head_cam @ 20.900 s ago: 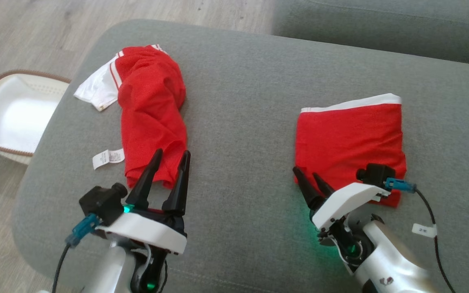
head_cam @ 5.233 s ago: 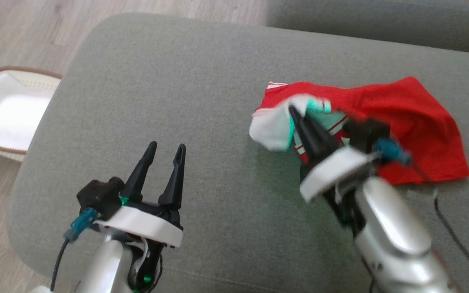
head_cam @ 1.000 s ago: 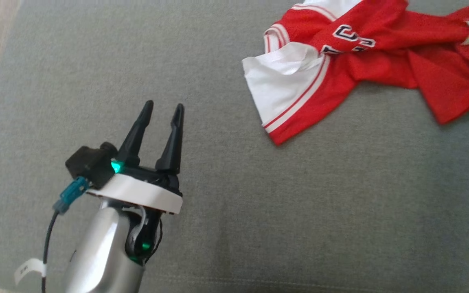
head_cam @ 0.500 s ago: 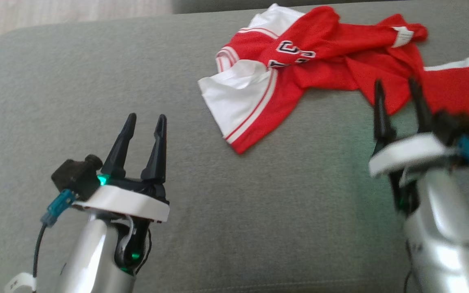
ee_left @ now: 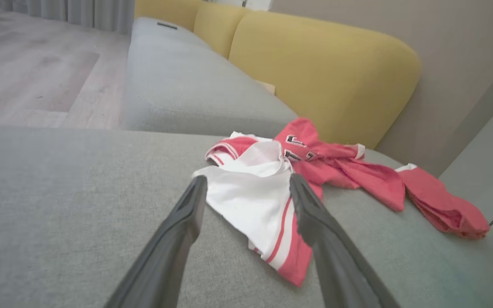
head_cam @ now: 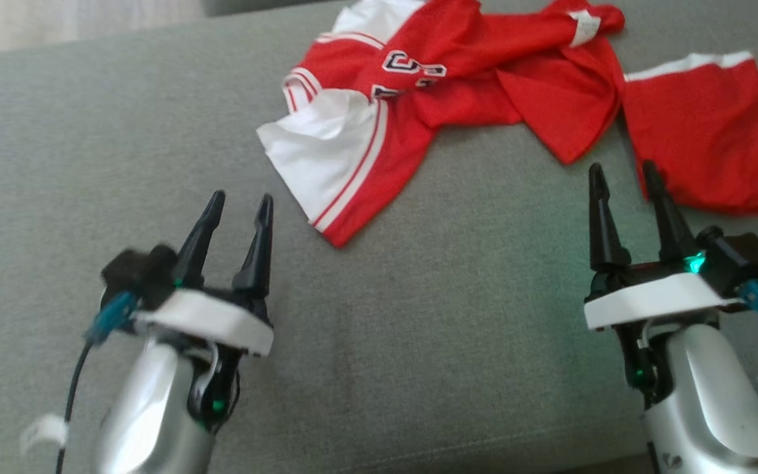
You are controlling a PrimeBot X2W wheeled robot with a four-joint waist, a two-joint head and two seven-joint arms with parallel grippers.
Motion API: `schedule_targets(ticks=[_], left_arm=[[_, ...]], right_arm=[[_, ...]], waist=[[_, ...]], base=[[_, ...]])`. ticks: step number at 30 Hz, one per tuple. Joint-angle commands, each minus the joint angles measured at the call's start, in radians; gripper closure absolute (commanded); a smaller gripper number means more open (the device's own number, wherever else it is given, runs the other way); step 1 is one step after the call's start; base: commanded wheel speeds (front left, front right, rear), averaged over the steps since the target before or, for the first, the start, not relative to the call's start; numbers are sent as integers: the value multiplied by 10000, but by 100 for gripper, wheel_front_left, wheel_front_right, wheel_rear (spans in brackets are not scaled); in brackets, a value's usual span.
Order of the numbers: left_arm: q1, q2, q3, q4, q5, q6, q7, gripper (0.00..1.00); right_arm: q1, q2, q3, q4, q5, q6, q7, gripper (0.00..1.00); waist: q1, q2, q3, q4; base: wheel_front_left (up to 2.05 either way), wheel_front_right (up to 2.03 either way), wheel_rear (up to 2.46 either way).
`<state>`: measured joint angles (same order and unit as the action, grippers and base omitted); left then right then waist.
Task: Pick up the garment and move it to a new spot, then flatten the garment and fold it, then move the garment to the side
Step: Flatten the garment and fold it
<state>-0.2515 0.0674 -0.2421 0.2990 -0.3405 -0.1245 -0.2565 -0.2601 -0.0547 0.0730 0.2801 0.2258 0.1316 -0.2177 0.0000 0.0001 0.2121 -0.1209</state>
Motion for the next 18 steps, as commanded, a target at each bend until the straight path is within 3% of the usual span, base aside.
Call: schedule_targets(ticks=[1, 18], left_arm=[[-791, 230, 226, -56, 92, -61, -53, 0], [-4969, 1159, -227, 5628, 637, 197, 80, 0]], right_arm=[[-136, 43, 140, -448, -29, -9, 44, 0], [-196, 44, 397, -884, 192, -9, 116, 0]], waist=[[0, -1, 277, -204], [0, -1, 1551, -1217]], base=[[0, 0, 0], [0, 0, 0]])
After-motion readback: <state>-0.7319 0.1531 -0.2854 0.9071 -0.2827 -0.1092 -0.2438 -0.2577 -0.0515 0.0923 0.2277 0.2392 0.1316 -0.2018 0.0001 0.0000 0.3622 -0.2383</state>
